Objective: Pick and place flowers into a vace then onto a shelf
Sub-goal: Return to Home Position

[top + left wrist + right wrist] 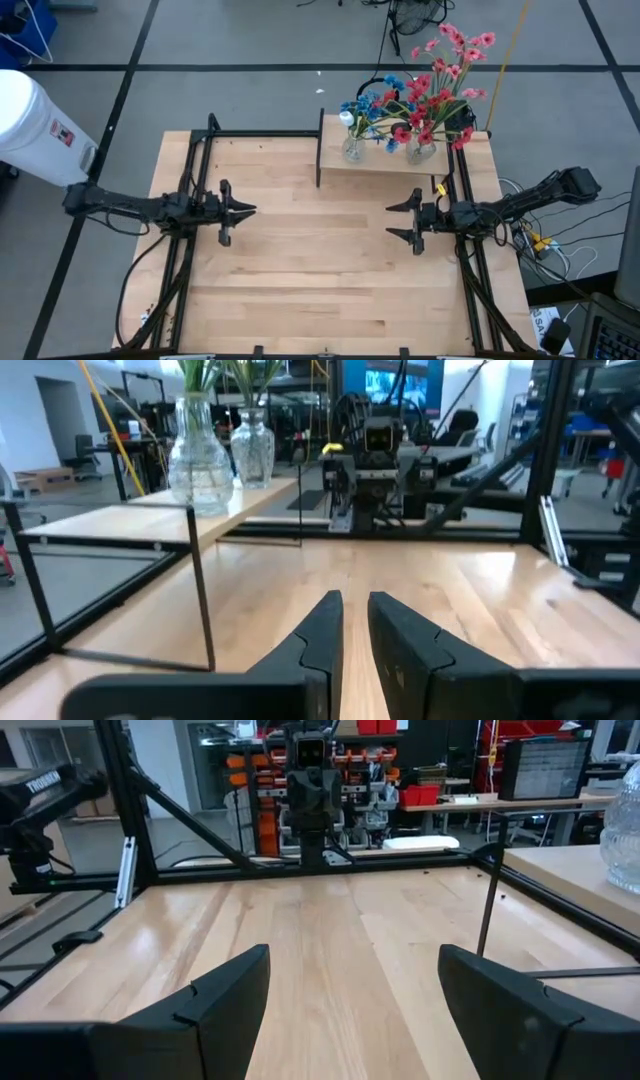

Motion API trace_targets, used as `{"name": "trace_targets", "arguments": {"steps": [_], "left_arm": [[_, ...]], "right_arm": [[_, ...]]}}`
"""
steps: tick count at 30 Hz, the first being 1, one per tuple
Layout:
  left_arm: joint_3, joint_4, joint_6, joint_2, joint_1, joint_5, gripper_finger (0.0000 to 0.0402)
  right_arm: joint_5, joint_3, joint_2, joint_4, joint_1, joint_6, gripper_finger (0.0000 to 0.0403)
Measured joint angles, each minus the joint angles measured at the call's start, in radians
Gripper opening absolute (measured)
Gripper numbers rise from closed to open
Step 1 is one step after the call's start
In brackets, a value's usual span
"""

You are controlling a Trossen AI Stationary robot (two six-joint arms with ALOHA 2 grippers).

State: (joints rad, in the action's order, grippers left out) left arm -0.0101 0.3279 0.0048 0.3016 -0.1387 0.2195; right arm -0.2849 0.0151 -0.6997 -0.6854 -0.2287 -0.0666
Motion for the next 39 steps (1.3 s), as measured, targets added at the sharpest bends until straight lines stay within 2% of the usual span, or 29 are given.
{"name": "trace_targets", "arguments": {"steps": [7,13,20,28,33,39], "left_arm": [[0.000,-0.159,0.005,-0.183,0.000,0.000,0.0058],[0.000,-0.260,-0.018,-0.274,0.000,0.000,0.0058],[-0.001,-0.270,-0.068,-0.269,0.000,0.013,0.0058],[-0.001,-0.263,-0.044,-0.269,0.000,0.019,0.0058],[0.000,-0.212,-0.121,-0.270,0.000,0.180,0.0058],[0.000,-0.198,-0.115,-0.269,0.000,0.221,0.0058]], "right_arm": [[-0.008,0.000,0.062,0.032,0.012,0.000,0.0279],[-0.006,0.000,0.107,0.108,0.037,-0.035,0.0279],[-0.005,0.000,0.110,0.107,0.054,-0.022,0.0279],[-0.010,0.000,0.109,0.104,0.054,-0.026,0.0279],[-0.180,0.000,0.104,0.039,0.055,-0.182,0.0279],[-0.185,0.000,0.103,0.039,0.055,-0.201,0.0279]]}}
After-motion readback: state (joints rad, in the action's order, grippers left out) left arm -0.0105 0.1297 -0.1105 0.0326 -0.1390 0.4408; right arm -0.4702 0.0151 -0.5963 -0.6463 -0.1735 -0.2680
